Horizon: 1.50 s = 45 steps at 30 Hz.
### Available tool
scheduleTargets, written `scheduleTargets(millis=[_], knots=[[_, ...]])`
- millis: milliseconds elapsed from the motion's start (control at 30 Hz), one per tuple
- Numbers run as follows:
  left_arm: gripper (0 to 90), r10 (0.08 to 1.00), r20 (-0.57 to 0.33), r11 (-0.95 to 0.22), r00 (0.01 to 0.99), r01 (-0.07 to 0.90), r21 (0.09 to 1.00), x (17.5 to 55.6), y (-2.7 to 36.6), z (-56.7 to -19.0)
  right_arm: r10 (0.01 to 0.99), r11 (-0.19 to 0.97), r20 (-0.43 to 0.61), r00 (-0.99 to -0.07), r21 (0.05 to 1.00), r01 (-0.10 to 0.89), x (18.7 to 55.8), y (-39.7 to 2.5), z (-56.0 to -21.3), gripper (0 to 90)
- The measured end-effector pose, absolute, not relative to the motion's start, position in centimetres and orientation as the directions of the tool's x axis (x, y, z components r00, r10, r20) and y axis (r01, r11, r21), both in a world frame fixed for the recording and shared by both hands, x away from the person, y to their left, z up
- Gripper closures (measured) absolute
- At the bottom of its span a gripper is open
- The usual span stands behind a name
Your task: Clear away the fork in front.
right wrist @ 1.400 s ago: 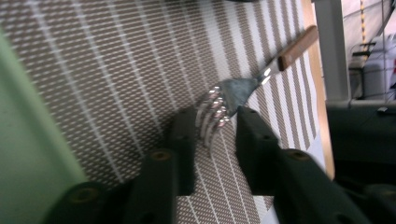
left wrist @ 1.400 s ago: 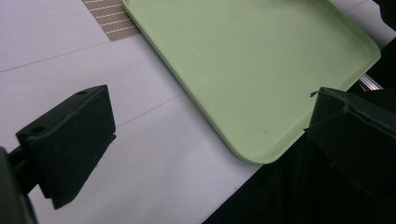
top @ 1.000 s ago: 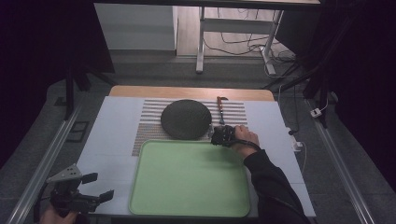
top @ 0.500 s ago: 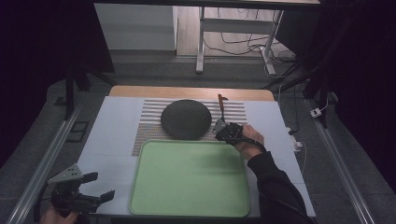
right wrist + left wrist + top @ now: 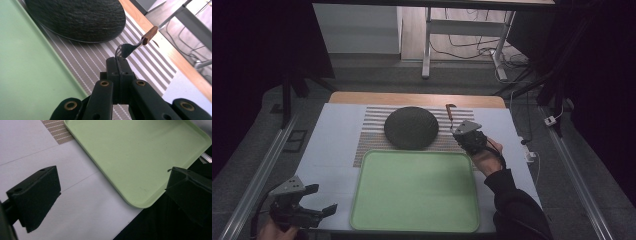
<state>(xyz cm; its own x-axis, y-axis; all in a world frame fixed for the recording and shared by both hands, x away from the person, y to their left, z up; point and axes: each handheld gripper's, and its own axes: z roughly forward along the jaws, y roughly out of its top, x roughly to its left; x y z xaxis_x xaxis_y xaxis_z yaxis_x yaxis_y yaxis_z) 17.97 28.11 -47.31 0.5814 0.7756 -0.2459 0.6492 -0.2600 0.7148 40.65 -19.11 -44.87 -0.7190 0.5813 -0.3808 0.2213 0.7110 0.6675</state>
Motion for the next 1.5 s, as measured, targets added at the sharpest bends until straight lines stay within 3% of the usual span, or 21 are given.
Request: scheduleTargets(millis=[167, 667, 1500], knots=[[0.0, 0.774, -0.249, -0.261, 0.583, 0.650, 0.714, 18.2, 27.8, -47.3, 0.611, 0.649, -0.303, -0.732, 0.721, 0.243, 39.8, -20.1, -44.2, 90.0], [0.0, 0.708, -0.264, -0.298, 0.655, 0.616, 0.729, 19.3, 26.5, -47.1, 0.564, 0.573, -0.157, -0.811, 0.782, 0.247, 36.2, -21.4, -43.0, 90.0], [0.0, 0.586, -0.199, -0.421, 0.785, 0.505, 0.753, 23.9, 21.5, -46.2, 0.361, 0.479, 0.029, -0.932, 0.852, 0.212, 30.2, -22.1, -42.2, 90.0]])
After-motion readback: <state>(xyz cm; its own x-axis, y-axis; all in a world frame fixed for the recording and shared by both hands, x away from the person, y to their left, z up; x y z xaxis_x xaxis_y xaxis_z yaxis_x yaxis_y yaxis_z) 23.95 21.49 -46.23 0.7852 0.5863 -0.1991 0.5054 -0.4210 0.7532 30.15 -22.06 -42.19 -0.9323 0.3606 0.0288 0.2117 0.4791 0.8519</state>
